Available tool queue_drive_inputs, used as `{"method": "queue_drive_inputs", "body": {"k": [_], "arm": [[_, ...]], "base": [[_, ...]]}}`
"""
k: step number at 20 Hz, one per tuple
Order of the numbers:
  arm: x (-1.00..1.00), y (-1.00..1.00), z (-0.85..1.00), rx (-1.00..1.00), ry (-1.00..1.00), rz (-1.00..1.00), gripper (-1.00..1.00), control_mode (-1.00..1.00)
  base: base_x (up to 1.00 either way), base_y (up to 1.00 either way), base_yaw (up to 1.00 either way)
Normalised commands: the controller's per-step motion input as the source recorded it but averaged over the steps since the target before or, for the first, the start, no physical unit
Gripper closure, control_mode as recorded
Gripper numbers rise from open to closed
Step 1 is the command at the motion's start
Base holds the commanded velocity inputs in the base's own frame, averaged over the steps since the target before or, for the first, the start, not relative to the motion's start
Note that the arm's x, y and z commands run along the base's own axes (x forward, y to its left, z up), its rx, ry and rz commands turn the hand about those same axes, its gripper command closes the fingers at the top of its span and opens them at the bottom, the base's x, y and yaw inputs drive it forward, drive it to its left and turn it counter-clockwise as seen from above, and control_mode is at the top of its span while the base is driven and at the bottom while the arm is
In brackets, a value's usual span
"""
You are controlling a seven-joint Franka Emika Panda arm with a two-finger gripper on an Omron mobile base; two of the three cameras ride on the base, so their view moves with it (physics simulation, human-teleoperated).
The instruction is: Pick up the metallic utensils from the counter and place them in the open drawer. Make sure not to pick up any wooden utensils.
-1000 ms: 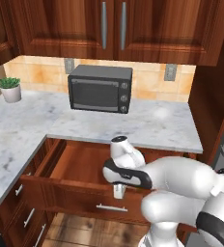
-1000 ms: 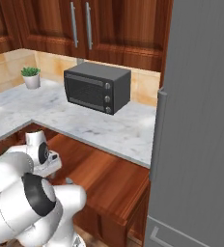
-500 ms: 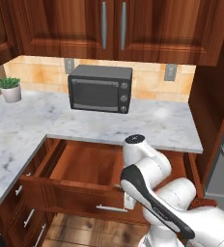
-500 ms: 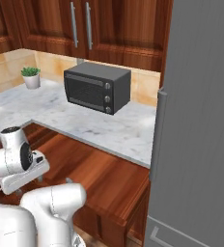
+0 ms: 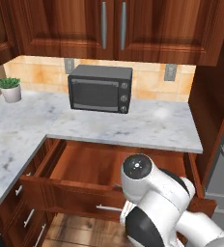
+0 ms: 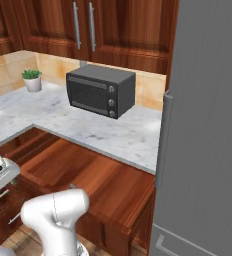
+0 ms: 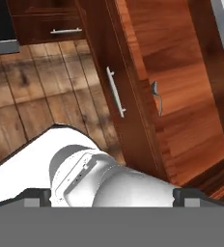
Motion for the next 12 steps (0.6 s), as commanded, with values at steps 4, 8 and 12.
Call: {"method": "queue_drive_inputs", "body": {"k": [4,8,12], "arm": [[-0.50,-0.21,0.13,0.13,-0.31,-0.07,-1.00,1.00],[0.00,0.00,0.00,0.00,0.00,0.00,-1.00,1.00],[0.00,0.00,0.00,0.00,0.00,0.00,-1.00,1.00]], "base": [[-0.50,-0.21,-0.17],[-0.65,-0.40,-0.55],[-0.18,-0.57,-0.71]]}}
